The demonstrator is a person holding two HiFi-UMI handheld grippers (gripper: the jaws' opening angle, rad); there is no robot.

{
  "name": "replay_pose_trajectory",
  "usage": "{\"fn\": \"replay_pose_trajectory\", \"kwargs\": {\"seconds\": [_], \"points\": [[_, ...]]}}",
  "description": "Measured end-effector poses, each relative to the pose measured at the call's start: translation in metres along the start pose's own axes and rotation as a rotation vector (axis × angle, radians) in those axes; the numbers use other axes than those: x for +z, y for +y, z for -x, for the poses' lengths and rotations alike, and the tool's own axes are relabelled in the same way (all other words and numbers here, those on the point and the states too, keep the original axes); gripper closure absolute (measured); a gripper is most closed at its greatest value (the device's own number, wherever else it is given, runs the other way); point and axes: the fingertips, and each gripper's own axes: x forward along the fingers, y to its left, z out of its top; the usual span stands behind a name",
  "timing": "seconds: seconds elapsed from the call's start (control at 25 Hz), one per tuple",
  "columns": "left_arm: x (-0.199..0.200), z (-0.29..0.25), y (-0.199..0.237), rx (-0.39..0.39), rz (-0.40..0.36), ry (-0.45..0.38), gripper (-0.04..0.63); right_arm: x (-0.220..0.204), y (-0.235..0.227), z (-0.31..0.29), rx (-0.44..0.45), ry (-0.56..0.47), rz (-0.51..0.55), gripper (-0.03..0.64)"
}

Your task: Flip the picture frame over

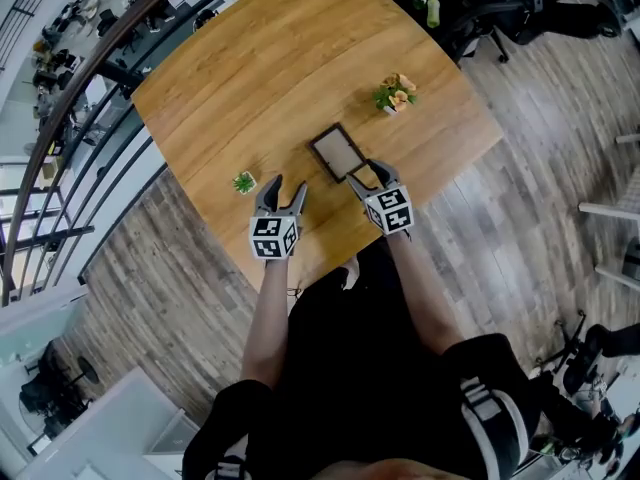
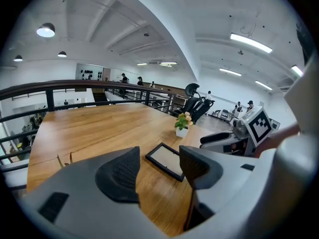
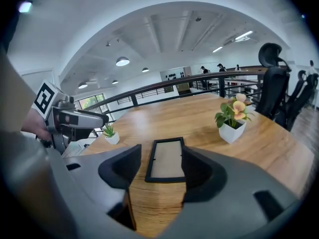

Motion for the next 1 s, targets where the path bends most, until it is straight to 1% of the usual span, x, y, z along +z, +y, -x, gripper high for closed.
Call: {"fn": "replay_pose_trajectory", "kwargs": {"seconds": [0.16,0.32,0.68,1.0], "points": [[-0.01,-0.013,-0.002,0.011,0.023,0.017,0.344,-0.012,-0.017,-0.012,0.012,0.042,0.001,0.363],[-0.025,-0.021,0.003,0.041,0.058,0.047,0.344,-0.026,-0.03,-0.026,0.027,0.078,-0.028,0.402],[-0.053,-0.043,0.01,0.073,0.113,0.105,0.344,-0.045,-0.047,-0.056,0.058,0.152,-0.021,0.405],[-0.078,-0.062,0.013,0.086,0.146,0.157,0.344,-0.057,-0.058,-0.076,0.074,0.198,-0.016,0.43]]}}
